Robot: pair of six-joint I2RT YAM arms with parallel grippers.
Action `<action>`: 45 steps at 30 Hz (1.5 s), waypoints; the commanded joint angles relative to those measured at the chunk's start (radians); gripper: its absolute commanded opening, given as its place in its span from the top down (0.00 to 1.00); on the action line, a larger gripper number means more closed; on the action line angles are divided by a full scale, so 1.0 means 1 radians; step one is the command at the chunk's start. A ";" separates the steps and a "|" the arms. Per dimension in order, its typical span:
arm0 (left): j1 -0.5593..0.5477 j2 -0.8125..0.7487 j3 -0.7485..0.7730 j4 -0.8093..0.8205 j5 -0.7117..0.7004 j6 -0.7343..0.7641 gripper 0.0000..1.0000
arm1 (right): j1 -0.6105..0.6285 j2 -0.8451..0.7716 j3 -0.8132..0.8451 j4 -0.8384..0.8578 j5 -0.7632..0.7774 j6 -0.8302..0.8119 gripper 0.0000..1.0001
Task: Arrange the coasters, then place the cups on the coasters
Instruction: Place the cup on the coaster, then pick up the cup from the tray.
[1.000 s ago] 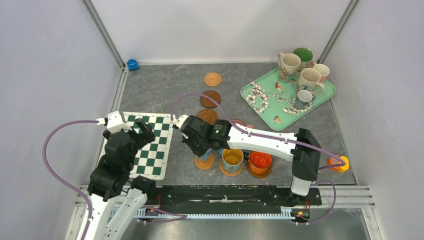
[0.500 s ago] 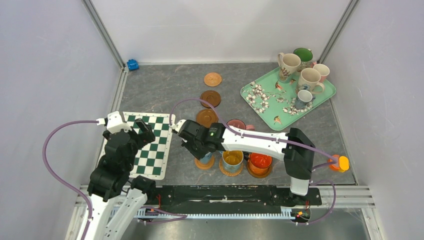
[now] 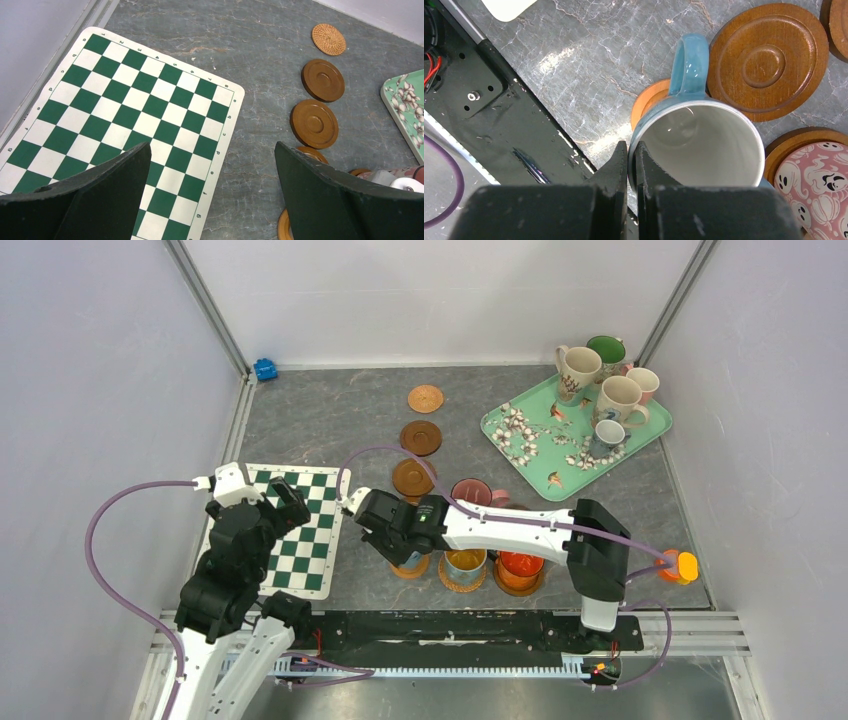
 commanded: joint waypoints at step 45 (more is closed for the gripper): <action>-0.007 0.005 -0.033 0.099 0.183 0.024 0.00 | -0.593 -0.318 0.073 -0.017 0.455 -0.239 0.59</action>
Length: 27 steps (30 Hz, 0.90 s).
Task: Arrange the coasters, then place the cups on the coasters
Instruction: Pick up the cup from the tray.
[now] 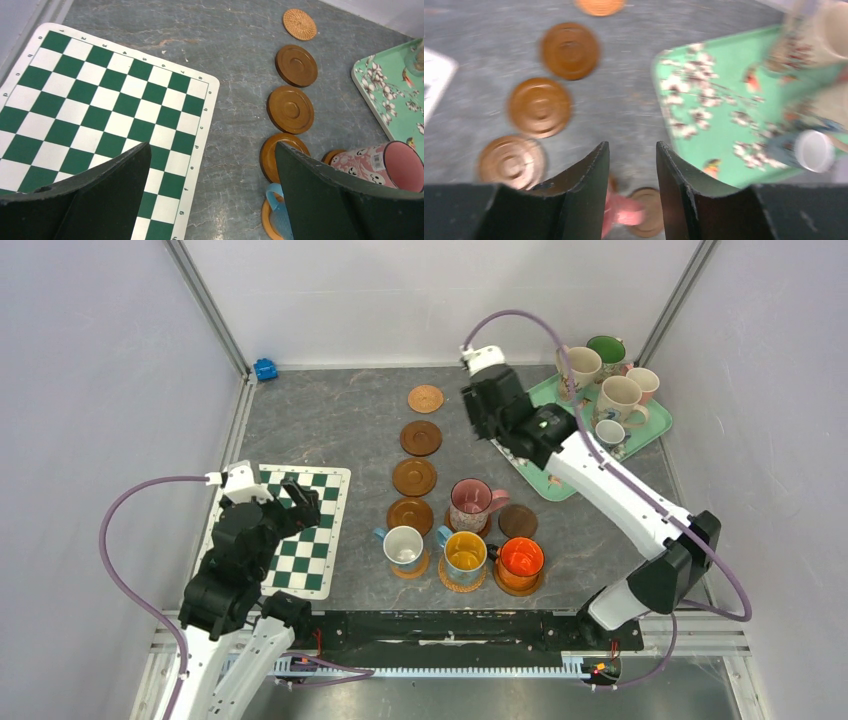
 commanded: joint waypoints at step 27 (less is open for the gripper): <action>-0.025 0.123 -0.009 0.061 0.063 0.021 0.00 | -0.707 0.612 0.477 0.248 -0.214 -0.379 0.54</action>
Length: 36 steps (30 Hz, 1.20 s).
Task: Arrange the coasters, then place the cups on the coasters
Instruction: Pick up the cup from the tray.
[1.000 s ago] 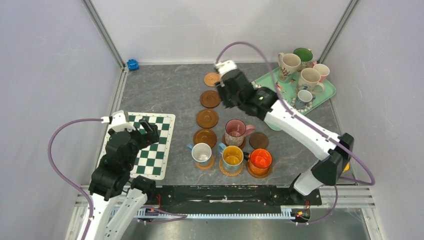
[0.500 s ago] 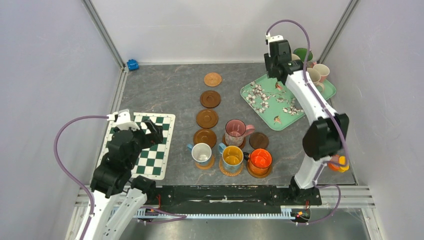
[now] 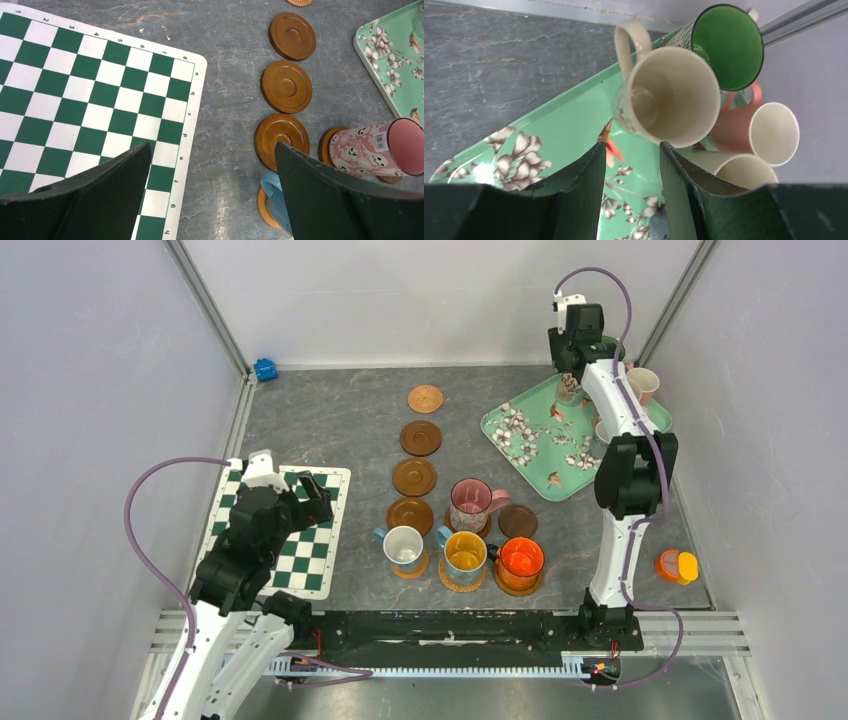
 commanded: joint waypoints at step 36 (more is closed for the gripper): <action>-0.003 0.030 0.006 0.030 0.005 0.021 0.00 | -0.007 -0.094 -0.041 0.199 -0.295 -0.258 1.00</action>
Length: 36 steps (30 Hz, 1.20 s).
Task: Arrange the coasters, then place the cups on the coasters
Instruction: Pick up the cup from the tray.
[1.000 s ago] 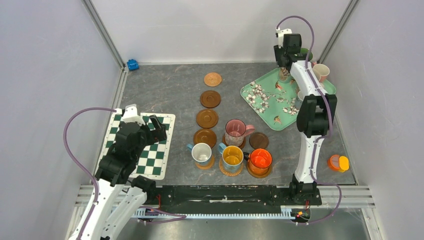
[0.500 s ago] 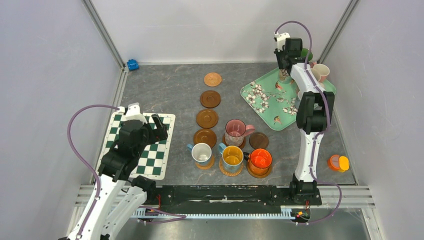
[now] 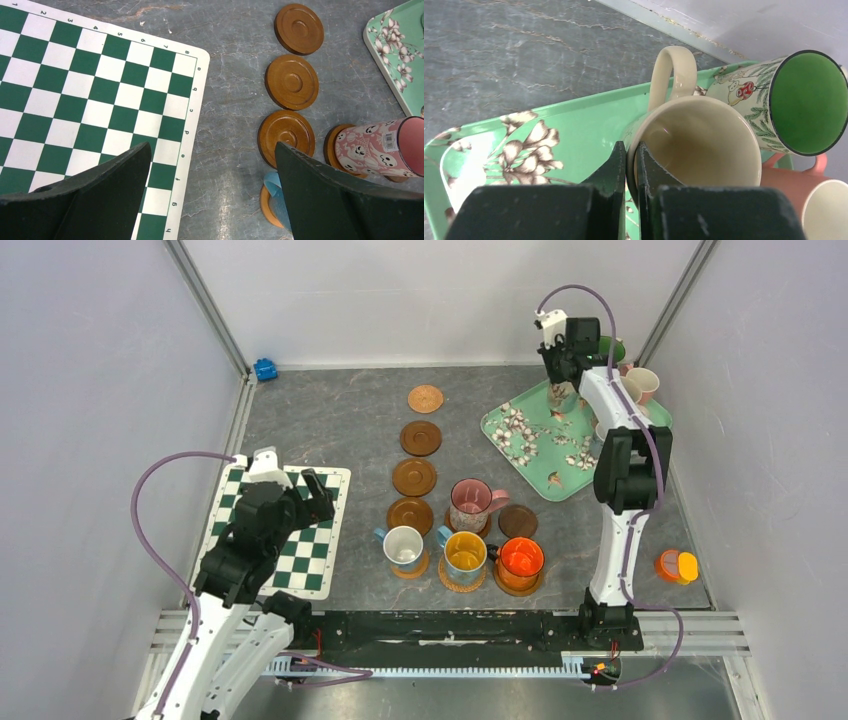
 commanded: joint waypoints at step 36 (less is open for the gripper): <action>-0.003 -0.130 0.024 -0.006 -0.105 0.010 0.00 | 0.711 -0.664 -0.618 0.245 -0.426 -0.277 1.00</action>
